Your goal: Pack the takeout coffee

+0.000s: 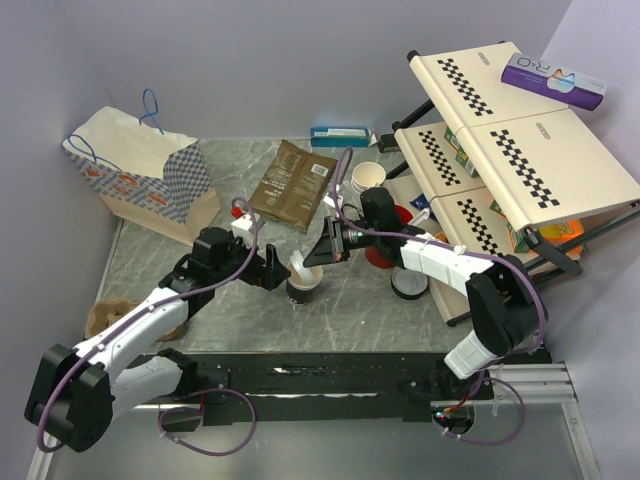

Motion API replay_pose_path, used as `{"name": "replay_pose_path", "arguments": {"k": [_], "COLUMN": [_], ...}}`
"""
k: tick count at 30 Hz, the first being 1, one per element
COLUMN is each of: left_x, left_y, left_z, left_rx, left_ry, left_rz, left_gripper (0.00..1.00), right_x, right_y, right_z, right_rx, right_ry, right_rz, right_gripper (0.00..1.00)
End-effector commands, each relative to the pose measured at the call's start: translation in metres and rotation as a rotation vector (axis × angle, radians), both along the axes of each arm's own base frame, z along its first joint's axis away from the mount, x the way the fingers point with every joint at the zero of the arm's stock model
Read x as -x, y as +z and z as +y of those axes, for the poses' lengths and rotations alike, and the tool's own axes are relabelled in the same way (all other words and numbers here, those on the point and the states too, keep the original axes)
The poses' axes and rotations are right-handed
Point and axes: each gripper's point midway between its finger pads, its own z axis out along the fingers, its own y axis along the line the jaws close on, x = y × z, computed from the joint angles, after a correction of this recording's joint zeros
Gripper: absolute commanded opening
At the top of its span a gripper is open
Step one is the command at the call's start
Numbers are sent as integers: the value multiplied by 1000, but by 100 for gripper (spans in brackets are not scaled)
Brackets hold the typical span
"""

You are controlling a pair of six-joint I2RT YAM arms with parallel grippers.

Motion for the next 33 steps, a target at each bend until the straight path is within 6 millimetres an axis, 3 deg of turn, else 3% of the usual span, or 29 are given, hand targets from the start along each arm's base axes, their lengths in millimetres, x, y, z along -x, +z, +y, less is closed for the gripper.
{"name": "replay_pose_path", "arguments": {"k": [1,12,26,33], "left_x": [-9,-3,-1,-1], "left_y": [6,-24,-26,-24], "left_z": [-7,4,7,8], "left_rx": [86,25,34,45], "left_ry": [63,92,101,103], "left_rz": [44,94,99,91], "left_gripper": [100,99,99,99], "right_x": [-2,-2,-6,-10], "right_y": [6,6,3,-2], "right_z": [0,-1,-8,-10], "right_rx": [-20,-14,16,32], "right_ry": [13,7,-26,-47], "right_rz": [-20,-29,-25,-14], "right_gripper": [0,0,0,7]}}
